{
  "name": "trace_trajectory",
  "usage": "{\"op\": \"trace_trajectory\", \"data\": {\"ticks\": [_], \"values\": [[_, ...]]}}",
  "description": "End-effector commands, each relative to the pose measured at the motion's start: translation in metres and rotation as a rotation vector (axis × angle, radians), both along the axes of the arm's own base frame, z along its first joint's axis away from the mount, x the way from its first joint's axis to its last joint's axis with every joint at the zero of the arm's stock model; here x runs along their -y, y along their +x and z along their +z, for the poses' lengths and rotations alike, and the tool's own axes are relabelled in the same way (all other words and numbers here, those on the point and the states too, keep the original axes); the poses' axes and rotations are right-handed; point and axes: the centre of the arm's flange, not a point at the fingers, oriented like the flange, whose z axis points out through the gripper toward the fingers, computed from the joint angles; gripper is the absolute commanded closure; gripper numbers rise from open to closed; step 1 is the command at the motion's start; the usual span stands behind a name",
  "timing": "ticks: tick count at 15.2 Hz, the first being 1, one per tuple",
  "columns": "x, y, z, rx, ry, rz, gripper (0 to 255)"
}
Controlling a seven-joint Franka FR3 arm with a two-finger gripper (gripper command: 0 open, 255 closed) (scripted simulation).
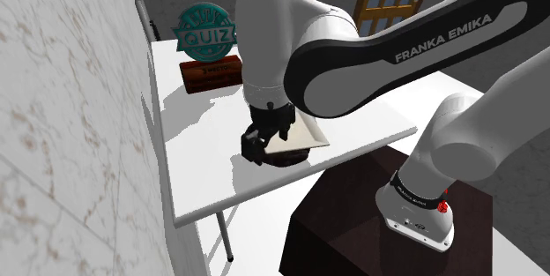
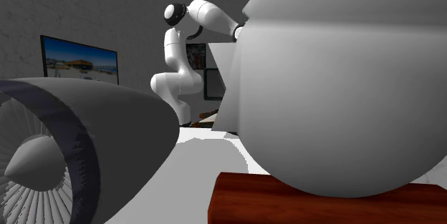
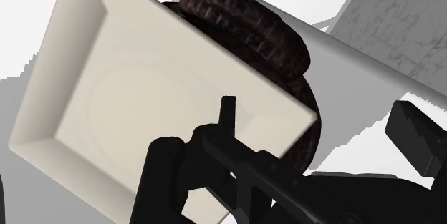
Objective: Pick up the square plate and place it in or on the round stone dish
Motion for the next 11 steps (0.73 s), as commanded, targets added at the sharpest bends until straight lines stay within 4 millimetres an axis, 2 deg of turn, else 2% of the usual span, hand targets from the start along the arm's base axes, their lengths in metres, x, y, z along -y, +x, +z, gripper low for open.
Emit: {"op": "trace_trajectory", "data": {"ticks": [1, 3, 4, 11], "values": [[0.0001, 0.0000, -0.0002, 0.000, 0.000, 0.000, 0], [0.0001, 0.0000, -0.0002, 0.000, 0.000, 0.000, 0], [0.0001, 0.0000, -0.0002, 0.000, 0.000, 0.000, 255], [0.0001, 0.0000, -0.0002, 0.000, 0.000, 0.000, 255]]}}
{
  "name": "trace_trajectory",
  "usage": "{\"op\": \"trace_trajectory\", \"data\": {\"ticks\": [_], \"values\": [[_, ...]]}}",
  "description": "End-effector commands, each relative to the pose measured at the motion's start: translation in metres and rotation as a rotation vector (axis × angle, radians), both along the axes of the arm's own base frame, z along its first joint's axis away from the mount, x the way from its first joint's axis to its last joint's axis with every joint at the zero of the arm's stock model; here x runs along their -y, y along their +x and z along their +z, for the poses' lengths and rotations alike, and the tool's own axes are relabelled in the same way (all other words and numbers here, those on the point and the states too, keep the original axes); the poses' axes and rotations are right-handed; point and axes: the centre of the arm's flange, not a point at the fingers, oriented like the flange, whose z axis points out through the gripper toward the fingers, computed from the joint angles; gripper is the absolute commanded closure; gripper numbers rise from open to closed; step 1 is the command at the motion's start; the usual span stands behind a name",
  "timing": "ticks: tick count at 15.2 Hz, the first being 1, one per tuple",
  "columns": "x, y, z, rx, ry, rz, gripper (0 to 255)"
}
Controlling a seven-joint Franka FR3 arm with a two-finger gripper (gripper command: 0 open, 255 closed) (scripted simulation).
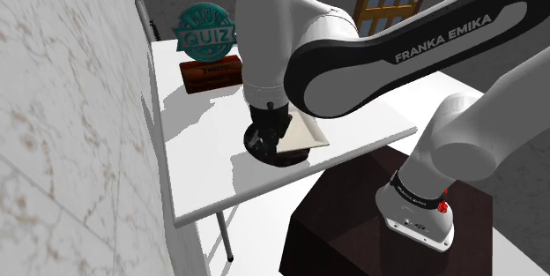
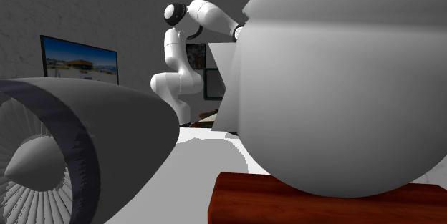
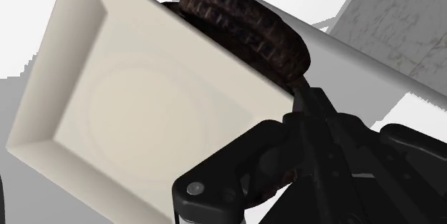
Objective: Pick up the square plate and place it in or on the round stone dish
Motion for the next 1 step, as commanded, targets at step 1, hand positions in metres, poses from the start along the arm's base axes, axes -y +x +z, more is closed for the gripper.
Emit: {"op": "trace_trajectory", "data": {"ticks": [1], "values": [[0.0000, 0.0000, 0.0000, 0.000, 0.000, 0.000, 255]]}}
